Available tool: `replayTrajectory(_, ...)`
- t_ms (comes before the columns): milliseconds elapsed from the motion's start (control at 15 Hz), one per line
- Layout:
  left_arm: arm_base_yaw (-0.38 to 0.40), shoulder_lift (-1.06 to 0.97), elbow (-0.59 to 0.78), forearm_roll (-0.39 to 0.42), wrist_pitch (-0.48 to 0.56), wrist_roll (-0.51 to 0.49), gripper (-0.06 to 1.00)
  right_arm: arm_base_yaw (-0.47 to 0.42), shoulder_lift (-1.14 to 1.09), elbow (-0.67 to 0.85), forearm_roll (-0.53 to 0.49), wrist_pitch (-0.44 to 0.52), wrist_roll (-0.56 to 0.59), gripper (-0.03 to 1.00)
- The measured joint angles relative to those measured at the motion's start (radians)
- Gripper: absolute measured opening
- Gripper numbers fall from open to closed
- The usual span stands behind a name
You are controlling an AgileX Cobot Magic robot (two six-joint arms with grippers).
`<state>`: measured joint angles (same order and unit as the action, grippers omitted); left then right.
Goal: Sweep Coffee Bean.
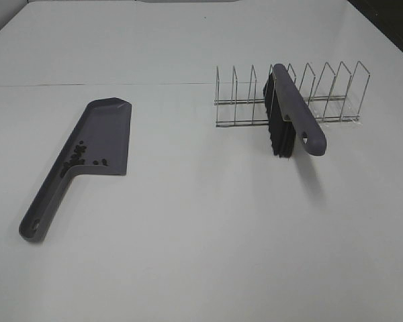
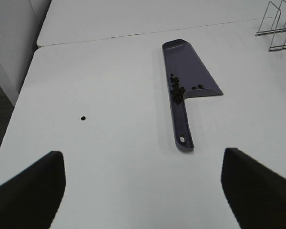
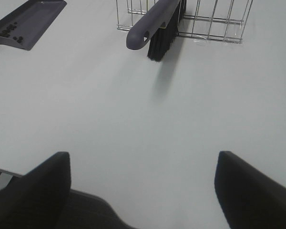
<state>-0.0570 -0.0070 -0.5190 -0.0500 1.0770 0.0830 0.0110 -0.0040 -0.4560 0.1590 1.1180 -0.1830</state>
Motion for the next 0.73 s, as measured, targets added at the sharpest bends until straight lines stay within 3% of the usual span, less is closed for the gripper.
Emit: replayTrajectory(733,0.000,0.000,0.000,0.000,0.000,-0.001,0.81,0.000,0.000,0.000,0.000,0.000,0.001,0.77)
